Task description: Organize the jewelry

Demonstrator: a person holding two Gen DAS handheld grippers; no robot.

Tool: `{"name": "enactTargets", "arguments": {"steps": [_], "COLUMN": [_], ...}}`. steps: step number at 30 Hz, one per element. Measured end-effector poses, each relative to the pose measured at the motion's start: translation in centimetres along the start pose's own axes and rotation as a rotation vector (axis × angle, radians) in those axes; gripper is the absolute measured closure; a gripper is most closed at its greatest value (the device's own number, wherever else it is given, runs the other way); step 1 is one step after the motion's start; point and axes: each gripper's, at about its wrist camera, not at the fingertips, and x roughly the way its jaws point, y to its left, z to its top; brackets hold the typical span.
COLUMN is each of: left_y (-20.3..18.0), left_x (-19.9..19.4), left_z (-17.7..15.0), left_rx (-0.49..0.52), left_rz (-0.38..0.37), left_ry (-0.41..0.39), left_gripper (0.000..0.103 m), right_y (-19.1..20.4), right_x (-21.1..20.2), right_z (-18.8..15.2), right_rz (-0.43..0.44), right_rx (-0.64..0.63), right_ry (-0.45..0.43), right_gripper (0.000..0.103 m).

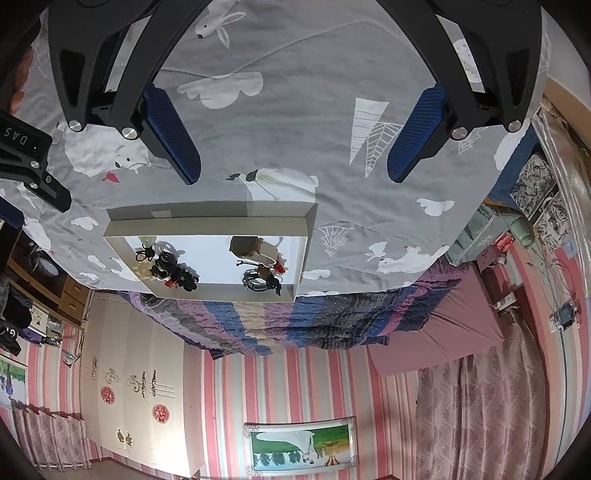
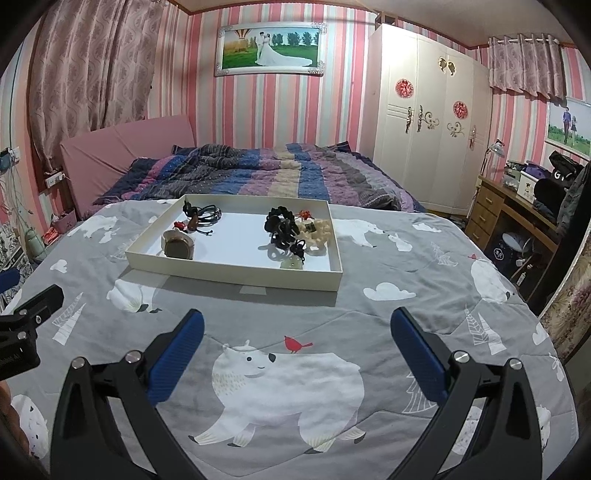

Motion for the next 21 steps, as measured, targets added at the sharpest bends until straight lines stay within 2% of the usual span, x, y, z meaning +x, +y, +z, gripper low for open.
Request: {"name": "enactTargets", "arguments": {"steps": [21], "left_y": [0.14], "left_x": [0.05], "left_z": [-0.09], "left_rx": [-0.002], "left_rz": [0.012], "left_ry": [0.000], "left_gripper": [0.003], "right_y": [-0.07], "right_x": [0.15], "right_z": [-0.02], "right_rz": [-0.005], "right_rx": [-0.004], "right_ry": [0.001], "right_gripper": [0.002]}}
